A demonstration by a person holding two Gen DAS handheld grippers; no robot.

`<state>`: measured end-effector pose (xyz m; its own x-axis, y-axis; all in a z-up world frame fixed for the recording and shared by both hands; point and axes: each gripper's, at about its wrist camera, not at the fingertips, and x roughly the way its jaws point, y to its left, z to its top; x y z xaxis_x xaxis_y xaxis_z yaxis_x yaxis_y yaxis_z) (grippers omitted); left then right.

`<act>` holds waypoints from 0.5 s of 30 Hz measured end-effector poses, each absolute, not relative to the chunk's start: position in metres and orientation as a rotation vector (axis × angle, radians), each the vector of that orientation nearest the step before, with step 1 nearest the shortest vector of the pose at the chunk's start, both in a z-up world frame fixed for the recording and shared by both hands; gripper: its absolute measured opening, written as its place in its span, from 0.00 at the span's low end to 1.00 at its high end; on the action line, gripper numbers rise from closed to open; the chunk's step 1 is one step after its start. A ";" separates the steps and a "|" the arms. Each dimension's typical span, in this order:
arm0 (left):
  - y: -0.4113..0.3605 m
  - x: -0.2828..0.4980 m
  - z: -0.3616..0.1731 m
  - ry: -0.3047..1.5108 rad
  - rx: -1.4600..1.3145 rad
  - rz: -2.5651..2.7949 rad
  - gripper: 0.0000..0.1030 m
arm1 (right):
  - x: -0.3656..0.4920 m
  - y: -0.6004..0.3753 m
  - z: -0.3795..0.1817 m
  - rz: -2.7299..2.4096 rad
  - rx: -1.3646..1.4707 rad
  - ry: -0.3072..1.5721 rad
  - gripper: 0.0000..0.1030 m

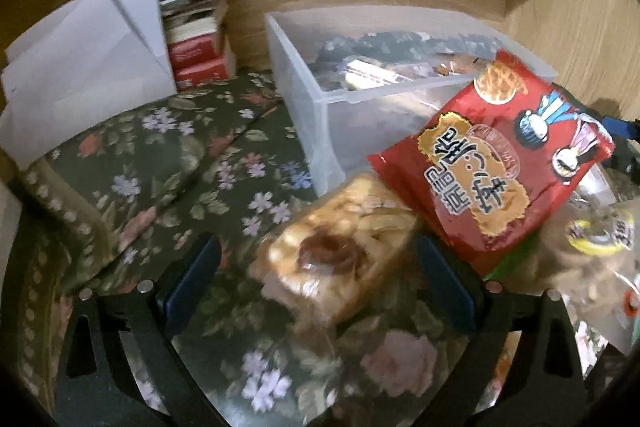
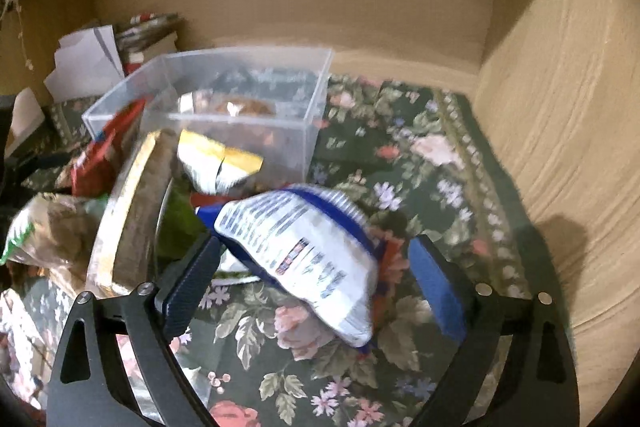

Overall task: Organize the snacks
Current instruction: 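Grasp the clear round-pastry bag with left tool while right grasps the blue-white bag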

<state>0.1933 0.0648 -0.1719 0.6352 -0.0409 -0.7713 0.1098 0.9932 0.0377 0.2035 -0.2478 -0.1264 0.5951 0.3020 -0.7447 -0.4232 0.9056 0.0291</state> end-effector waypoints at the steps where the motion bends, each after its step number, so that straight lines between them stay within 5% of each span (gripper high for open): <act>1: 0.064 0.197 -0.174 0.885 0.078 -0.101 0.97 | 0.204 -0.246 -0.129 0.427 -0.159 0.841 0.92; 6: 0.062 0.201 -0.176 0.870 0.073 -0.124 0.96 | 0.213 -0.241 -0.140 0.404 -0.165 0.852 0.92; 10: 0.058 0.198 -0.177 0.861 0.078 -0.158 0.71 | 0.221 -0.238 -0.142 0.398 -0.145 0.858 0.87; 15: 0.057 0.191 -0.179 0.846 0.075 -0.166 0.60 | 0.222 -0.245 -0.140 0.377 -0.095 0.847 0.76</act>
